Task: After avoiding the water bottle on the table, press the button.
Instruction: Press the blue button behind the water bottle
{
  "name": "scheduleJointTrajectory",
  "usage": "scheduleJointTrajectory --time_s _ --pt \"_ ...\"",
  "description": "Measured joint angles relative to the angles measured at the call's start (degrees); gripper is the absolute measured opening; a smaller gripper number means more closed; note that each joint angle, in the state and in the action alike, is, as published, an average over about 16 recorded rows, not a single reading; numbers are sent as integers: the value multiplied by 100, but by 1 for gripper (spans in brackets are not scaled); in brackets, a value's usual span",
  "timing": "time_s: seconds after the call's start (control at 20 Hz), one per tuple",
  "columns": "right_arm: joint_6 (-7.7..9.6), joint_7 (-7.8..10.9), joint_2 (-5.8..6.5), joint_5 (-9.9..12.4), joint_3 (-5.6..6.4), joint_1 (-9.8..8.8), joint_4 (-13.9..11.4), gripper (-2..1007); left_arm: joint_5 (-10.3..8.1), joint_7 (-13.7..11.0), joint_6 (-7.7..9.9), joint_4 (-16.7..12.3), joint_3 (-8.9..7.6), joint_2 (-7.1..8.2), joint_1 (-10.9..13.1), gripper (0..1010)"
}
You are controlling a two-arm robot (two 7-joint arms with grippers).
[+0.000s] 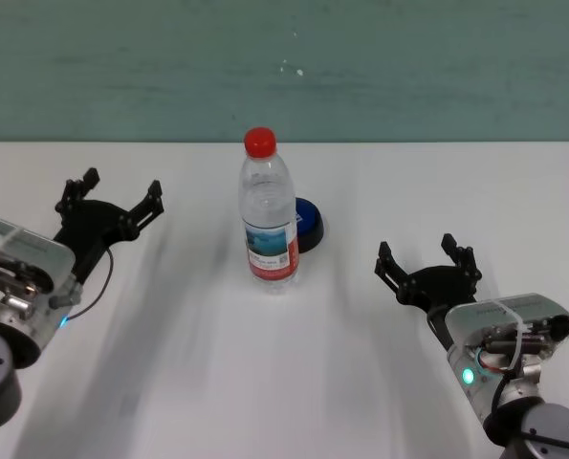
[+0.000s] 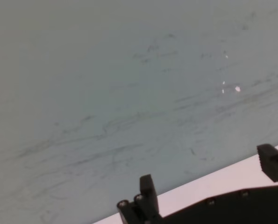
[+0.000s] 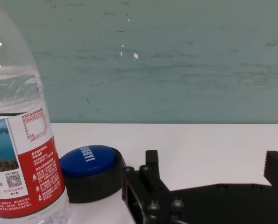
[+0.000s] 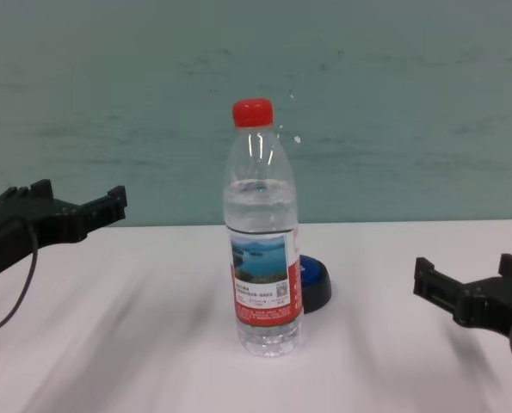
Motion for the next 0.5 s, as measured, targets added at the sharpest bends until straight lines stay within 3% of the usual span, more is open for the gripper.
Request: scheduleJointTrajectory --time_s 0.5 --pt "0 0 0 0 0 0 0 1004 -120 -15 59 -402 -114 -19 403 1010"
